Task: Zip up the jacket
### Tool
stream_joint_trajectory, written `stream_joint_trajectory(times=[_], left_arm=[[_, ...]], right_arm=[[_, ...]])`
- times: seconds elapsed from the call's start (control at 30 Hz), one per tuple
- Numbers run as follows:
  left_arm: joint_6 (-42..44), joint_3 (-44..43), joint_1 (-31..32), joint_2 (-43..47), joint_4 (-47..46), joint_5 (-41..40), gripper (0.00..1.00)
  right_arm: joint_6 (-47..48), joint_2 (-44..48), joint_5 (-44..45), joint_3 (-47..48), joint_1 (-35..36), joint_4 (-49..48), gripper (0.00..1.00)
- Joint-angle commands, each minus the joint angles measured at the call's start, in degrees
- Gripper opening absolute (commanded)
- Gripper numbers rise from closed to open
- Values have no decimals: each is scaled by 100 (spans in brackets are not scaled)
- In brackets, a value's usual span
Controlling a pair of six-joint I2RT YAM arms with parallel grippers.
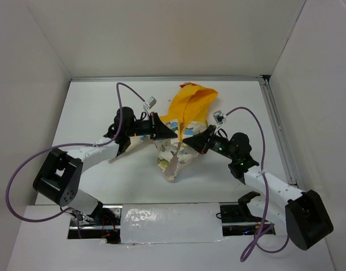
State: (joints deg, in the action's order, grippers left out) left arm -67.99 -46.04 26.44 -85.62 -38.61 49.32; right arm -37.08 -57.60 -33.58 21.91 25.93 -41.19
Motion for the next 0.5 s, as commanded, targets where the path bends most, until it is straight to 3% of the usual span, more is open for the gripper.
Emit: stream_joint_trajectory(times=[0.0,0.13,0.23,0.33,0.37,0.47], left_arm=[[5,-45,-86,2,-358,8,0],[31,104,-270,-7,-331,-10,0],[22,210,-411,-42,-516,200,0],[154,105,-464,-16,-323,245,0],[215,52,-464,-16,-253,236,0],[321,16,-455,19,-200,280,0]], right_arm=[[331,425,-218,251,148,-6,0],[1482,811,-623,875,421,1366,0],[1959,1540,-450,772,605,1202,0],[1539,1876,1715,472,685,911,0],[1337,1693,3011,455,676,1033,0],[765,974,3981,647,571,1419,0]])
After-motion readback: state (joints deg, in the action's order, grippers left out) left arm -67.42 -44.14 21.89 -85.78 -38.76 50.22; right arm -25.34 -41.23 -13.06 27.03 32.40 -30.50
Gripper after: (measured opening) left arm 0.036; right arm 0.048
